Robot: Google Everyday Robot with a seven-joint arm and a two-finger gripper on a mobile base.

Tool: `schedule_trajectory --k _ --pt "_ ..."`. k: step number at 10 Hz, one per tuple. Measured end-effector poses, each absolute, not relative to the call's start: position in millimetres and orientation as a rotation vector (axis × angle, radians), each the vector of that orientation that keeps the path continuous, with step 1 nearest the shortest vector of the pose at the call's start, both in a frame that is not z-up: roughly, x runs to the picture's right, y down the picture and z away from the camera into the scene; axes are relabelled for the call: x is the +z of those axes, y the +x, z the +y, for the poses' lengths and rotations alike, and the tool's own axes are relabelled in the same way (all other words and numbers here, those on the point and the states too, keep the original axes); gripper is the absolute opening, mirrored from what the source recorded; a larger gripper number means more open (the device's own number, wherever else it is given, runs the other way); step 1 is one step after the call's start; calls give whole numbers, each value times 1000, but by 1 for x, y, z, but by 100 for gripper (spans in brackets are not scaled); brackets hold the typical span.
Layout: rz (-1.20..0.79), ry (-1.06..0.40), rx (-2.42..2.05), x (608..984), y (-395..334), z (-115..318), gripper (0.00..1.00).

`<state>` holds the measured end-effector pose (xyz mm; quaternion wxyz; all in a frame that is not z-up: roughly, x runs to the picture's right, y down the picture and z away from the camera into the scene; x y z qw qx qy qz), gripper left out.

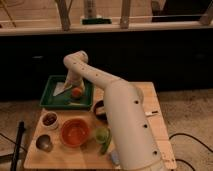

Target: Place apple in tray

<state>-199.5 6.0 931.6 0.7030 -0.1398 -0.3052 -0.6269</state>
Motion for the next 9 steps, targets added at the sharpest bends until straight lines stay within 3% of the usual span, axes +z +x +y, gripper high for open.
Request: schedule_trajectory --k 9 --pt "-669 -307 -1385 927 -197 1 80"
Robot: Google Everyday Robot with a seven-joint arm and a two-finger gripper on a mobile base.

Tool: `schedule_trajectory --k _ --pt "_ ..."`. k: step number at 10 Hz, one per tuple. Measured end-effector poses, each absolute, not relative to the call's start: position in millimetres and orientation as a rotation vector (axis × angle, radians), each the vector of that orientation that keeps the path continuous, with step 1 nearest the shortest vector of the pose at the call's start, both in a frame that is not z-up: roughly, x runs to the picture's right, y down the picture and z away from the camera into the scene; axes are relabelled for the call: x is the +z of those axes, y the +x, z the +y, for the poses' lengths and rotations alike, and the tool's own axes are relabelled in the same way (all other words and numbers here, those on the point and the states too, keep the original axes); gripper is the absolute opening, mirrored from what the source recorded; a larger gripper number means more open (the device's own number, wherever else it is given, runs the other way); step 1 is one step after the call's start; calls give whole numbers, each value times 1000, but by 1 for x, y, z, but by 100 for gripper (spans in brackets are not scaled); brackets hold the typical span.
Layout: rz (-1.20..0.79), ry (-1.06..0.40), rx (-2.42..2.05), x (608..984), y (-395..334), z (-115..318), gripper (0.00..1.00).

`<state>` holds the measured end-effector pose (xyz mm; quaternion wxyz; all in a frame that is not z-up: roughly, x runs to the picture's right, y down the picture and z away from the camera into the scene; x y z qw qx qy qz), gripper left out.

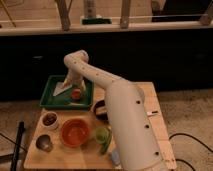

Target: Place apple in tray

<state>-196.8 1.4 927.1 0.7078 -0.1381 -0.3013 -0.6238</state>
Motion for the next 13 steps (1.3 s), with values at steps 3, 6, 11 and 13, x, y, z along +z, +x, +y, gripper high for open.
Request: schedule_trajectory --k 3,6,11,13 --pt "-658 -275 -1388 923 -196 -1 80" --pt "-652 -243 -1394 920 -196 -3 80" --pt "-638 -205 -1407 917 -198 -9 80" --pt "-638 -206 -1407 917 -198 -9 80"
